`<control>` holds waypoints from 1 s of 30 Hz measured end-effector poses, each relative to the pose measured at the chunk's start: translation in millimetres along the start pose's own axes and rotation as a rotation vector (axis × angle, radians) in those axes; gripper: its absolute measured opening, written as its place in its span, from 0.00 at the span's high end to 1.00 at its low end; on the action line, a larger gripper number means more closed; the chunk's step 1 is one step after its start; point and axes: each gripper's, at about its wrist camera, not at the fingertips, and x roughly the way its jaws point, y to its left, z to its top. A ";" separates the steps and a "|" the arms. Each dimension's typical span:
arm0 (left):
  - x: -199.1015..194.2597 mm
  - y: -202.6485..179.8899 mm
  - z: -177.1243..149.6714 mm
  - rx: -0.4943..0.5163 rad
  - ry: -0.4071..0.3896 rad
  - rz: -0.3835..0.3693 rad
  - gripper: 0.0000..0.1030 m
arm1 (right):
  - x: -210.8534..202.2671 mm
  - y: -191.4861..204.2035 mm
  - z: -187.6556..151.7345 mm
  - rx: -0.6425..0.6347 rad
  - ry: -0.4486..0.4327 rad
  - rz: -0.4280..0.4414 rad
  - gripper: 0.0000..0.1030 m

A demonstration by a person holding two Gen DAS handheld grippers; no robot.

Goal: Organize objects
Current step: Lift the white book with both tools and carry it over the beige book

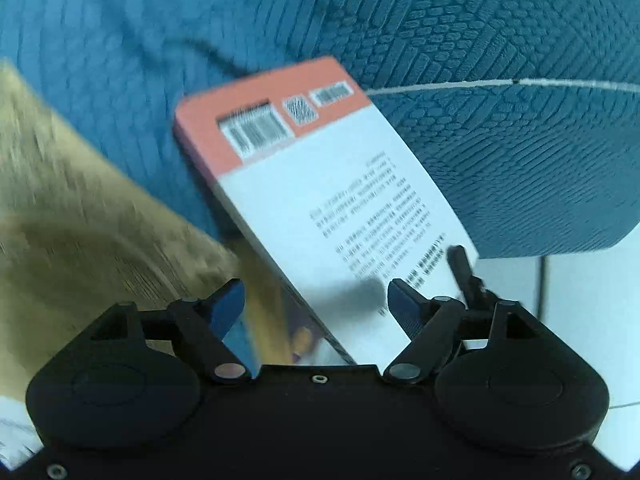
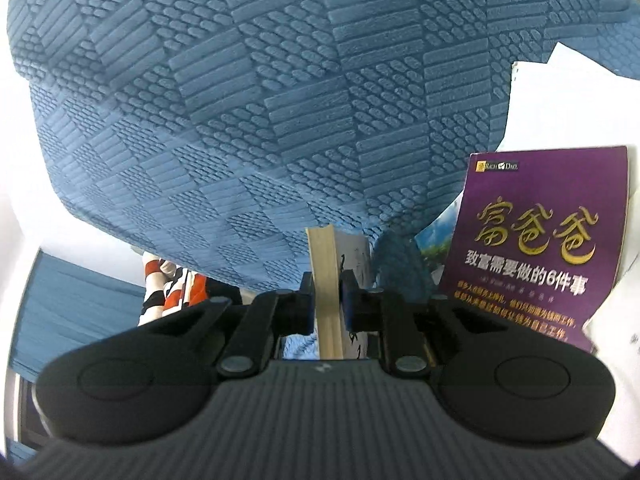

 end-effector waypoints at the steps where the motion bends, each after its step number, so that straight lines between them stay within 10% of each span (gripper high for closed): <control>1: 2.0 2.9 -1.3 -0.027 0.009 -0.024 0.26 | -0.1 2.1 -1.6 0.004 -0.004 -0.003 0.84; 13: 15.3 28.9 -22.3 -0.296 0.037 -0.238 0.52 | -8.4 3.7 -16.8 0.091 -0.049 -0.051 0.84; 30: -19.2 -9.5 -17.8 -0.009 -0.081 -0.092 0.66 | -9.3 29.5 -29.5 -0.093 -0.034 -0.199 0.81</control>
